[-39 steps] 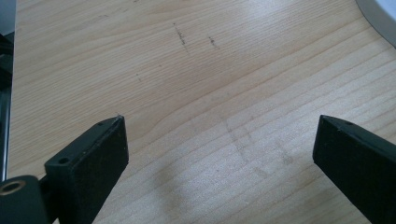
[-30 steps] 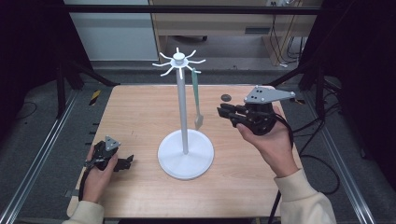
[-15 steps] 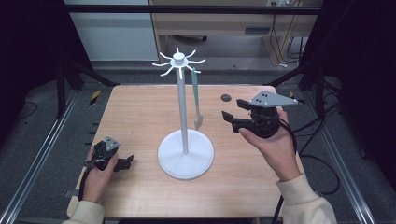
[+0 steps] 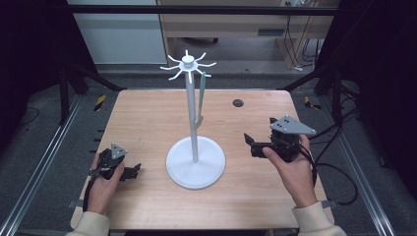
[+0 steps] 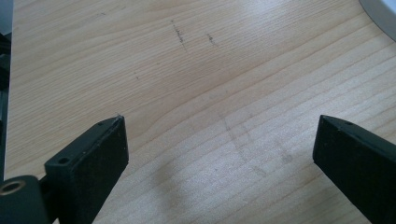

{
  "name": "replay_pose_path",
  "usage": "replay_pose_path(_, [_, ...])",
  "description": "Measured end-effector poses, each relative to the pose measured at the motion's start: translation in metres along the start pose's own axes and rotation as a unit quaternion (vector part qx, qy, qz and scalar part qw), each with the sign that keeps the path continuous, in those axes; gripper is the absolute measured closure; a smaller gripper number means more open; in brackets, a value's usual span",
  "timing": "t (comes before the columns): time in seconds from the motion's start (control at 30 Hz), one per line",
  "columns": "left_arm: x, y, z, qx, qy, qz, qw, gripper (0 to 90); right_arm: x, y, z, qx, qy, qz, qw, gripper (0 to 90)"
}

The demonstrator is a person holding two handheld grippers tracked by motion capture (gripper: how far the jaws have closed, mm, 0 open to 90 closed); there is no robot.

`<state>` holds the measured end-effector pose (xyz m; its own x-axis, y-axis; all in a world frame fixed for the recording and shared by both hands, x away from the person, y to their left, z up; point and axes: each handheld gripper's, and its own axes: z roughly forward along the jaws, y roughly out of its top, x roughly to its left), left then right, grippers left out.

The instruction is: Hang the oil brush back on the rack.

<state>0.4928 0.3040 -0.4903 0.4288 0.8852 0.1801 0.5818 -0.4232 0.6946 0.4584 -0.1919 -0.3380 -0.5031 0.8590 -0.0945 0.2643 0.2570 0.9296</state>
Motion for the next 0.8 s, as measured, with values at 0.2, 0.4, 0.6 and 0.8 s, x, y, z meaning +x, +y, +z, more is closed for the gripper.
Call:
replay_pose_path(0.2, [0.0,0.0,0.0,0.001,0.0,0.0,1.0,2.9,0.0,-0.033,0.007,0.022,-0.004,0.011,0.9997,7.1])
replay_pose_path(0.4, [0.0,0.0,0.0,0.0,0.001,-0.001,1.0,2.9,-0.001,-0.063,0.019,0.049,-0.008,0.027,0.9984,8.6])
replay_pose_path(0.6, [0.001,0.0,-0.001,-0.002,0.002,-0.002,1.0,2.9,-0.007,-0.084,0.031,0.067,-0.011,0.047,0.9966,9.5])
replay_pose_path(0.8, [0.001,0.001,-0.003,-0.018,-0.004,-0.003,0.9998,2.9,-0.012,-0.099,0.041,0.082,-0.007,0.061,0.9947,9.4])
